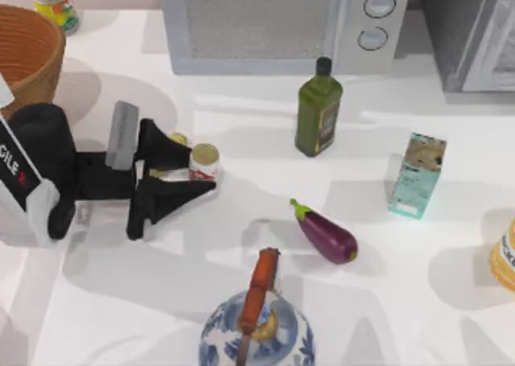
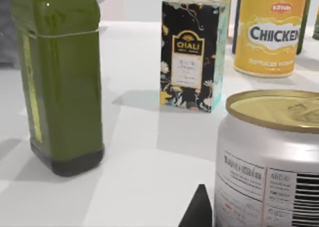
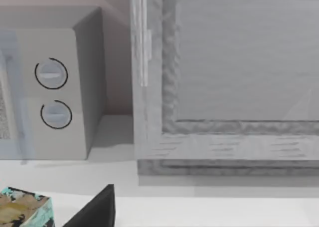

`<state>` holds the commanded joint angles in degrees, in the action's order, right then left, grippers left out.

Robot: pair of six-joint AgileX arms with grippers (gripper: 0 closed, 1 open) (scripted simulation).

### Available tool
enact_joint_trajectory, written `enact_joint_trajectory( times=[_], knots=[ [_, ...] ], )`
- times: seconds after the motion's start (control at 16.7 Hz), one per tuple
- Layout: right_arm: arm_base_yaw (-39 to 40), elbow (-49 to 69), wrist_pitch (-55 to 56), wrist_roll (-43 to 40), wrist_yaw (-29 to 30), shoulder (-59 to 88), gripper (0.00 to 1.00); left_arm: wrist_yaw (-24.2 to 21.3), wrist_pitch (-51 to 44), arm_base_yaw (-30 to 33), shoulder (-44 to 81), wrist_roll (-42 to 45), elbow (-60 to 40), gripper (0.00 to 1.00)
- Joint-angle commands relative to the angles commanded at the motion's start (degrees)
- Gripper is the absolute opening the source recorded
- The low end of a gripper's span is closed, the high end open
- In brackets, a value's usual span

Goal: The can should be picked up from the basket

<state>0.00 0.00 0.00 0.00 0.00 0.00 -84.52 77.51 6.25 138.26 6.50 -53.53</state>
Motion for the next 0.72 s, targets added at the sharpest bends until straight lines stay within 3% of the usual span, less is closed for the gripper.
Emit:
enact_joint_trajectory(
  times=[0.48, 0.72],
  knots=[
    [0.0, 0.0, 0.0, 0.0, 0.0, 0.0, 1.0, -1.6, 1.7, 0.4, 2.4, 0.4, -1.1, 0.0],
    [0.0, 0.0, 0.0, 0.0, 0.0, 0.0, 1.0, -1.6, 1.7, 0.4, 2.4, 0.4, -1.1, 0.3]
  ],
)
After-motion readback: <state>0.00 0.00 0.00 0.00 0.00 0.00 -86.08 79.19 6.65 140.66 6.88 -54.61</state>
